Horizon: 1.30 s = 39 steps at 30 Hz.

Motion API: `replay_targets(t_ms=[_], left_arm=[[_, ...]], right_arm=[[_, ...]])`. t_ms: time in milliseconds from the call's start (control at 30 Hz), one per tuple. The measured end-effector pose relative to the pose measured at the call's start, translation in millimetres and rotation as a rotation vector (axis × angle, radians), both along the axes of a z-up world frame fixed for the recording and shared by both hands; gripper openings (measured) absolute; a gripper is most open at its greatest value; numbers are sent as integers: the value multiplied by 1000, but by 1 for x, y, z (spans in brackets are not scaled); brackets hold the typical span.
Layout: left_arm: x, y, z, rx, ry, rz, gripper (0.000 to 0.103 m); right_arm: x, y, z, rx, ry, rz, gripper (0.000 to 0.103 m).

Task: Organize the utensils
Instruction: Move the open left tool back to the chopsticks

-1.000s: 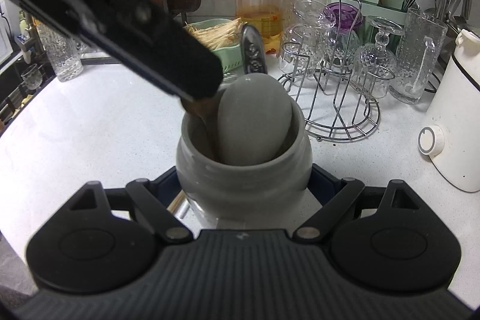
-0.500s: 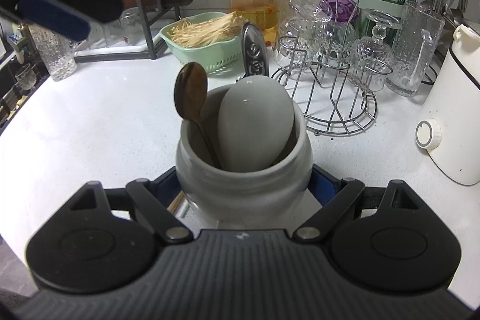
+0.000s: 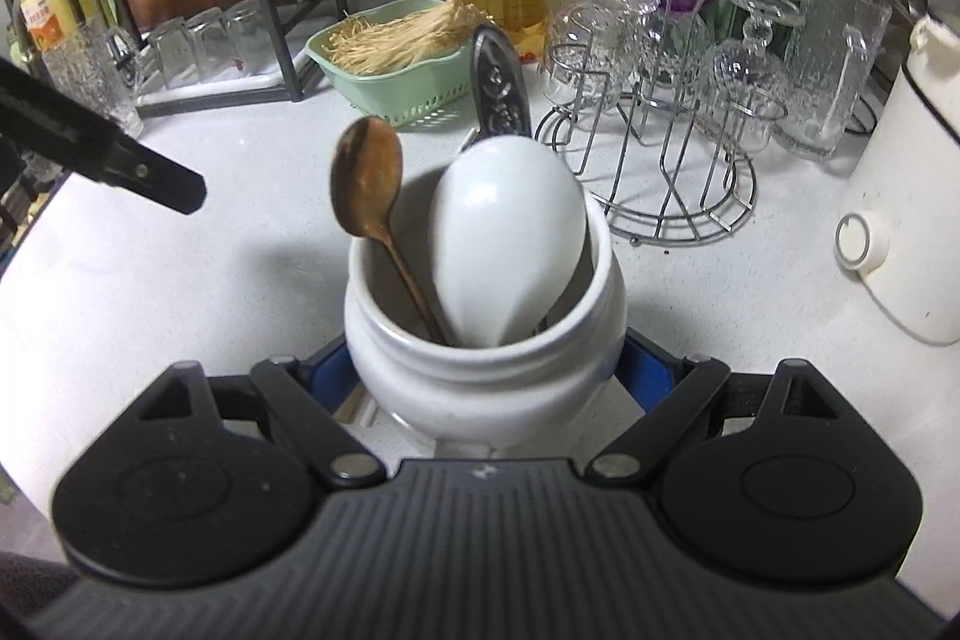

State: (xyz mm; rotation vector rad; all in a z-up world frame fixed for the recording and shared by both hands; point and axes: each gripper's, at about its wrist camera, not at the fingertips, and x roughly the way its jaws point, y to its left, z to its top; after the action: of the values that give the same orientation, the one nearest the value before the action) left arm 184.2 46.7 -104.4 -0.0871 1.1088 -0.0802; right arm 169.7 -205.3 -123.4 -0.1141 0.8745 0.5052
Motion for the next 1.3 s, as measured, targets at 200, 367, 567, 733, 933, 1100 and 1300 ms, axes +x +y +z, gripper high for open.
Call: replay_targets(t_ms=[200,367,567,733,933,1100,1300], left_arm=[[24,-6,-13,4,3,-23,61],[33,-16,-14,-1,-17,-35,61],[33,-16,-14,-34,-22,1,61],[32,-15,-14,-56,-41,17,61],[43,-19,-23,-81,-29,20,61],[57,-23,-35,-113,-6,6,61],[71,-34,-52,-131,13,-18,60]], right_arm=[[7,-1,0,7,40,19,92],[12,-1,1,-6,61,42,92],[15,3,1,-8,49,29,92],[11,3,-3,24,-8,14,92],[12,4,-5,44,-41,-23,92],[12,4,-6,50,-51,-48,91],[10,1,-8,58,-65,-105,91]])
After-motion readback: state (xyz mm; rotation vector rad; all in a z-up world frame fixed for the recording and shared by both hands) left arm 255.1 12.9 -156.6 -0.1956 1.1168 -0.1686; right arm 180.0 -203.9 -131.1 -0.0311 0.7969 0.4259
